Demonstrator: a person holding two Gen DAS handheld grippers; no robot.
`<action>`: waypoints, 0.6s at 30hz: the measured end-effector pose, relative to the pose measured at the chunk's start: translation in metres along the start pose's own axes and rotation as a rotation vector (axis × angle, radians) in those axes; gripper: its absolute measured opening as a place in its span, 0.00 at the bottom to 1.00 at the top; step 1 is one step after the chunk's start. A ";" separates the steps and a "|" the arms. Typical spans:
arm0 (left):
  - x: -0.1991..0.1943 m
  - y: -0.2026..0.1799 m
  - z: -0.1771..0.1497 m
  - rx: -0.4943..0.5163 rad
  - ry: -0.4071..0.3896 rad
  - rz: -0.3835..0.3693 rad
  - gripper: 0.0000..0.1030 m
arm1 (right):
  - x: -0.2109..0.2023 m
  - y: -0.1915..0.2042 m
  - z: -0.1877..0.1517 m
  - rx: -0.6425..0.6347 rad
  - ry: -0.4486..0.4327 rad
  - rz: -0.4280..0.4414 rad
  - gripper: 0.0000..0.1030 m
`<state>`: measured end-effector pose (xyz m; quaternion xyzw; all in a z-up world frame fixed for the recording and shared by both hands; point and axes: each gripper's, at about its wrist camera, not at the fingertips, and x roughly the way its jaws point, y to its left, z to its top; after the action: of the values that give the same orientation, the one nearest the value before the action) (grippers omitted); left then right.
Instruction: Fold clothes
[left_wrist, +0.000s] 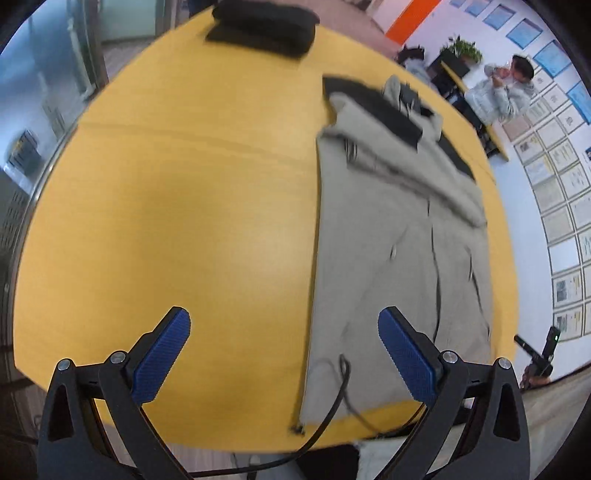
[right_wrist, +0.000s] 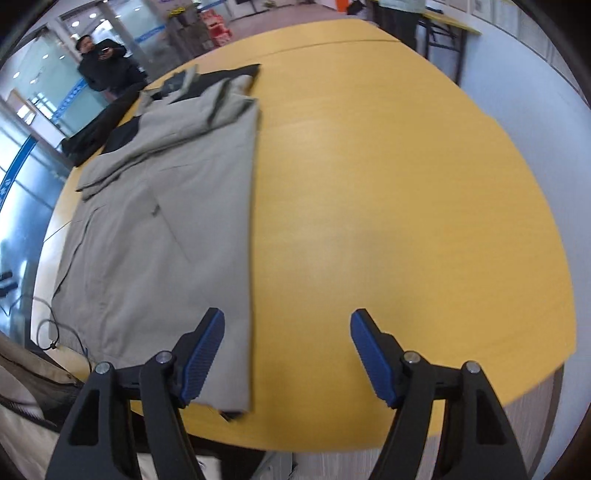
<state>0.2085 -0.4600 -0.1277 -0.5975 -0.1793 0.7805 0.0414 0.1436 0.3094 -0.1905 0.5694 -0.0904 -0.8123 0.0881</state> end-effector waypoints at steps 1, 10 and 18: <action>0.008 -0.004 -0.009 0.039 0.031 -0.018 0.99 | -0.002 -0.002 -0.005 0.003 0.003 -0.006 0.73; 0.058 -0.033 -0.031 0.219 0.161 -0.147 0.99 | 0.000 0.046 -0.064 -0.095 0.128 0.045 0.72; 0.000 0.021 -0.028 0.062 0.046 -0.168 0.99 | -0.061 -0.026 -0.094 -0.037 0.099 -0.109 0.71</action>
<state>0.2387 -0.4734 -0.1408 -0.5965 -0.2038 0.7655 0.1294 0.2513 0.3452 -0.1726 0.6113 -0.0396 -0.7883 0.0584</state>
